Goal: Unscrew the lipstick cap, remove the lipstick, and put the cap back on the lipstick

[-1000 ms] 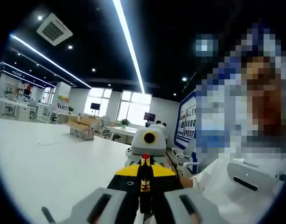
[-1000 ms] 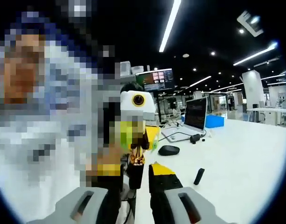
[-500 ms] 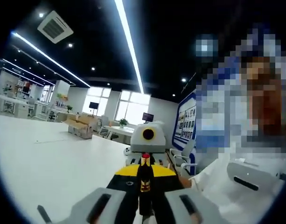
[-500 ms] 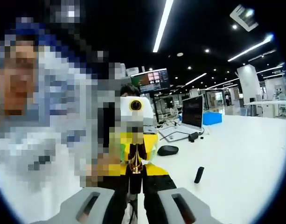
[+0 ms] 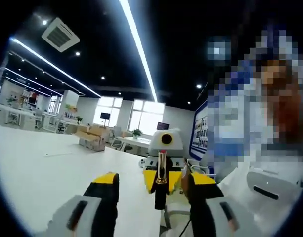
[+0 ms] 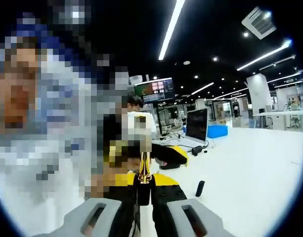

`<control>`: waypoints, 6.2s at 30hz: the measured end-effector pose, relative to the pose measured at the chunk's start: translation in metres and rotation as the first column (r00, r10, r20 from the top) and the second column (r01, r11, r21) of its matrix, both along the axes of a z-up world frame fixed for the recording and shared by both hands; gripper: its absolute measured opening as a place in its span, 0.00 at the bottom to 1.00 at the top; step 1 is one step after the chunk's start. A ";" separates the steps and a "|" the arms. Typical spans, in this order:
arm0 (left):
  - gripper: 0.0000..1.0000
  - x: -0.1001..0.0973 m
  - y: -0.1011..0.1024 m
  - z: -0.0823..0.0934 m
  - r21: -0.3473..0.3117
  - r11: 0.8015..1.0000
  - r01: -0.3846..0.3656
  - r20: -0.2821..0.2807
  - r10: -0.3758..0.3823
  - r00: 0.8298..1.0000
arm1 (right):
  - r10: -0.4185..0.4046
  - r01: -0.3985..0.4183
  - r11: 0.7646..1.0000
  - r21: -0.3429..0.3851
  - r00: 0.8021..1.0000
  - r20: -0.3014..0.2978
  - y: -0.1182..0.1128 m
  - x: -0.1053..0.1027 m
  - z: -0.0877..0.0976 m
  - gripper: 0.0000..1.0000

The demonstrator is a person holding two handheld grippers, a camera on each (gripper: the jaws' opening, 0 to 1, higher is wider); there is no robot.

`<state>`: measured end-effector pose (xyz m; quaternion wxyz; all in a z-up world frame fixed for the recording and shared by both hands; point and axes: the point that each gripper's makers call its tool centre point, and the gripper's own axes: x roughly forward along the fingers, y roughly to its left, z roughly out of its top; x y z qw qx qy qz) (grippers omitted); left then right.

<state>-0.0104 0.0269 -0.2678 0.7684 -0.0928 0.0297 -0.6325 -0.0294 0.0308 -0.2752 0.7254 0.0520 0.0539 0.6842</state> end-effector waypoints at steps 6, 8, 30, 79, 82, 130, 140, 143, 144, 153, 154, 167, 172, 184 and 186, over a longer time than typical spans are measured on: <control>0.61 0.005 -0.010 -0.028 0.101 0.995 0.017 -0.030 -0.014 0.999 | -0.036 0.036 0.999 0.023 0.999 0.018 -0.011 0.005 0.010 0.10; 0.56 0.004 -0.016 -0.035 0.125 0.992 0.032 -0.035 -0.028 0.999 | -0.039 0.039 0.999 0.027 0.999 0.016 -0.011 0.006 0.010 0.10; 0.15 -0.018 -0.031 -0.035 0.131 0.985 0.112 -0.066 -0.104 0.992 | 0.000 0.000 1.000 -0.013 1.000 0.015 0.007 -0.003 -0.003 0.10; 0.15 -0.026 -0.036 -0.046 0.188 0.971 0.151 0.000 -0.154 0.988 | 0.002 -0.003 0.997 0.081 1.000 0.006 0.003 -0.007 0.020 0.06; 0.20 -0.027 -0.035 -0.042 0.147 0.974 0.170 -0.007 -0.171 0.985 | 0.006 -0.007 0.996 0.090 1.000 0.007 0.002 -0.007 0.022 0.06; 0.13 0.002 -0.030 -0.028 0.128 0.991 -0.043 0.038 0.038 0.999 | -0.177 0.174 0.982 0.068 0.984 0.034 -0.006 0.019 0.024 0.06; 0.13 0.013 -0.027 -0.021 0.221 0.925 -0.308 0.206 0.264 0.942 | -0.314 0.309 0.949 0.058 0.936 0.156 -0.003 0.027 0.031 0.06; 0.13 0.017 -0.024 -0.020 0.225 0.899 -0.376 0.234 0.325 0.916 | -0.365 0.360 0.931 0.063 0.909 0.201 -0.001 0.032 0.032 0.06; 0.13 0.021 -0.022 -0.019 0.220 0.879 -0.424 0.261 0.365 0.893 | -0.384 0.379 0.923 0.064 0.897 0.218 -0.001 0.034 0.033 0.06; 0.14 0.021 -0.024 -0.015 0.196 0.889 -0.414 0.309 0.345 0.886 | -0.419 0.417 0.906 0.068 0.865 0.277 -0.003 0.034 0.037 0.06; 0.15 0.019 -0.025 -0.015 0.197 0.898 -0.394 0.302 0.327 0.896 | -0.411 0.408 0.910 0.069 0.869 0.276 -0.003 0.033 0.037 0.06; 0.37 -0.045 -0.039 0.008 -0.112 0.966 0.231 -0.063 -0.239 0.969 | 0.020 0.023 0.934 0.357 0.993 -0.116 -0.003 -0.009 0.069 0.06; 0.33 -0.053 -0.037 0.014 -0.206 0.925 0.320 -0.102 -0.346 0.933 | 0.116 -0.053 0.922 0.383 0.983 -0.143 0.000 -0.020 0.072 0.06; 0.13 -0.034 -0.032 0.003 -0.137 0.969 0.207 -0.138 -0.226 0.964 | 0.009 0.029 0.953 0.302 0.992 -0.123 0.009 -0.016 0.057 0.06; 0.13 -0.029 -0.030 0.000 -0.081 0.984 0.158 -0.095 -0.165 0.982 | -0.013 0.046 0.956 0.289 0.993 -0.116 0.009 -0.012 0.056 0.06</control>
